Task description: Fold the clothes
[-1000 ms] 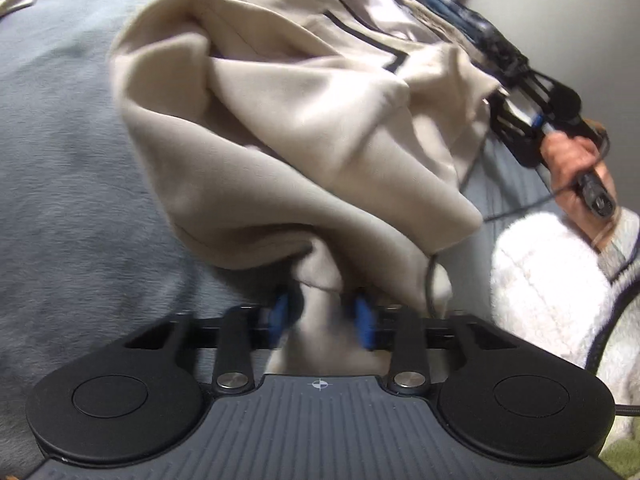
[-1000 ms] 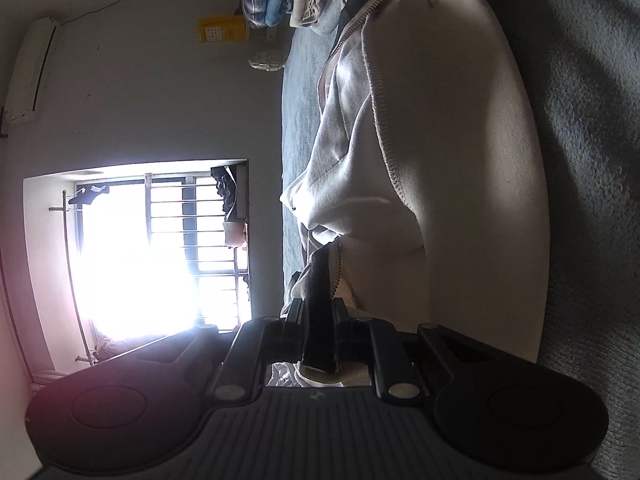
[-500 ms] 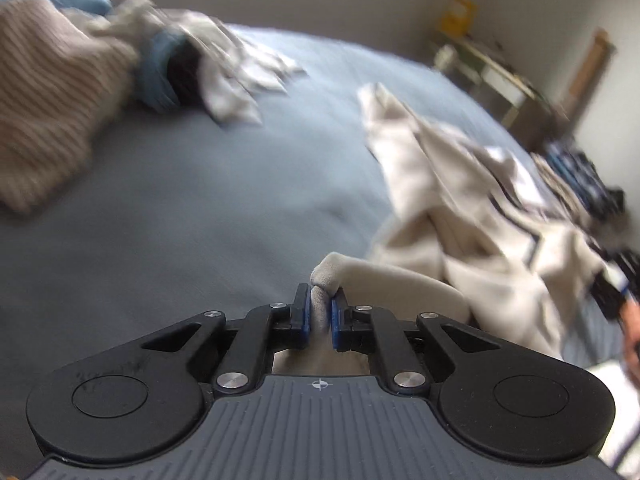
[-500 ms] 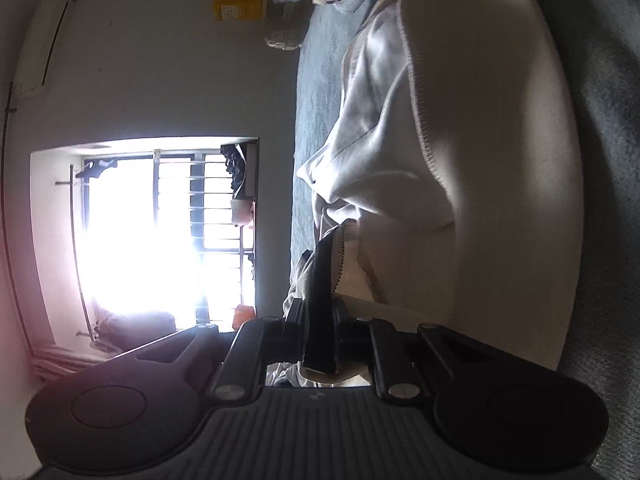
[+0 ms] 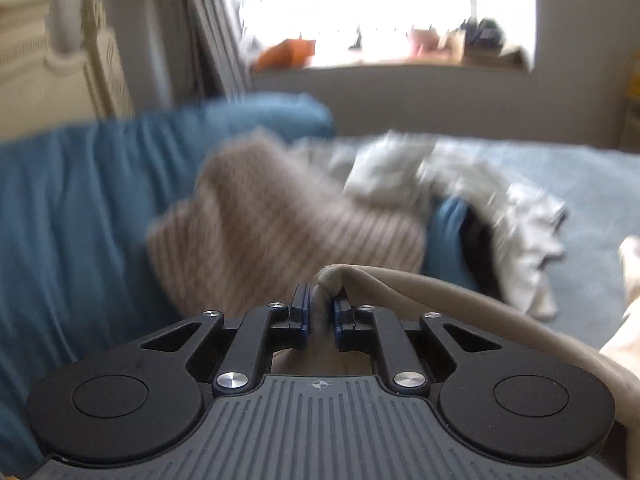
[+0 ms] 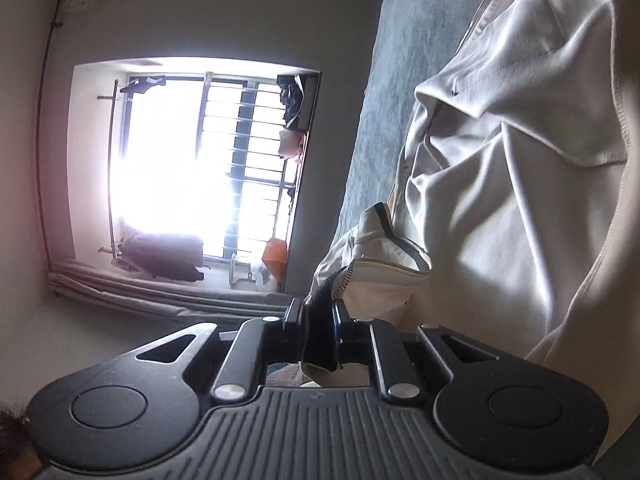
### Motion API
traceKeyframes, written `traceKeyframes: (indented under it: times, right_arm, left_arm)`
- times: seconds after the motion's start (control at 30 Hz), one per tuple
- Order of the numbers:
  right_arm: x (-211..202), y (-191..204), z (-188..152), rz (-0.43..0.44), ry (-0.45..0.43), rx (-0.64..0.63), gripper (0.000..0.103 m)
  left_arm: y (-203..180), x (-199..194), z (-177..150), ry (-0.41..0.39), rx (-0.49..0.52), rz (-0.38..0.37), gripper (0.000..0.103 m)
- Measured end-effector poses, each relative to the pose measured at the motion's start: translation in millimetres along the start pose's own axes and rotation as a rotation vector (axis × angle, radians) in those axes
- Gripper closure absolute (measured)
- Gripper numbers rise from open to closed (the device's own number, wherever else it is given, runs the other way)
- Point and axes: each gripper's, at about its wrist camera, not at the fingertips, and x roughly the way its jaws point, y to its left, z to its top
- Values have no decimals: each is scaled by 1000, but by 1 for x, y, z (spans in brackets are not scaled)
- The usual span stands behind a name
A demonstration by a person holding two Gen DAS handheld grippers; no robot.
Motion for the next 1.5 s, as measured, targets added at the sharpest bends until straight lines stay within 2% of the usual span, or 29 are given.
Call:
traceKeyframes:
  times: [0.1,0.17,0.27,0.37,0.53,0.7,0.73,0.83,0.9,0.93,1.0,1.03,1.07,1.13,1.23,1.33,1.43,1.47,1.5]
  right_arm:
    - [12,-6,-9,-15,48,21,88]
    - [19,-7,-14,-23,79,27,88]
    - [32,-2,-22,-14,130,17,88]
    - [47,13,-29,18,196,-14,88]
    - [97,55,-61,62,392,-120,88]
    - [166,112,-118,108,642,-281,88]
    - [181,124,-132,126,693,-314,88]
    - [220,147,-190,165,870,-436,87]
    - [241,146,-237,131,997,-518,83]
    - [250,140,-257,94,1055,-537,77]
    - [261,116,-287,-16,1151,-535,72]
    - [261,105,-296,-66,1171,-541,67]
    - [257,97,-298,-104,1169,-559,62]
    - [242,90,-282,-135,1116,-555,59]
    - [220,82,-246,-156,1013,-509,51]
    - [199,77,-185,-151,854,-394,49]
    - [162,67,-136,-223,685,-329,49]
    - [149,63,-120,-249,628,-308,48]
    - [136,60,-104,-275,570,-288,48]
  left_arm:
    - [21,13,-25,73,-89,-31,84]
    - [35,8,-34,74,-128,-33,68]
    - [57,-6,-40,83,-158,-56,59]
    - [70,-22,-39,64,-159,-69,53]
    - [68,-50,-38,-1,-43,-43,47]
    - [66,-60,-36,-19,52,-23,38]
    - [68,-57,-36,-6,50,-21,35]
    - [79,-37,-34,84,-22,-39,35]
    - [86,-20,-35,156,-99,-46,35]
    - [88,-14,-37,175,-142,-57,35]
    - [91,-8,-41,193,-208,-102,34]
    - [91,-6,-42,201,-227,-123,33]
    - [91,-4,-42,208,-238,-134,32]
    - [90,-1,-41,217,-270,-153,32]
    - [105,-2,-39,209,-448,-265,30]
    - [124,-5,-44,154,-678,-383,30]
    - [142,-15,-49,68,-841,-399,30]
    - [143,-20,-50,51,-855,-388,30]
    - [138,-26,-51,48,-823,-392,30]
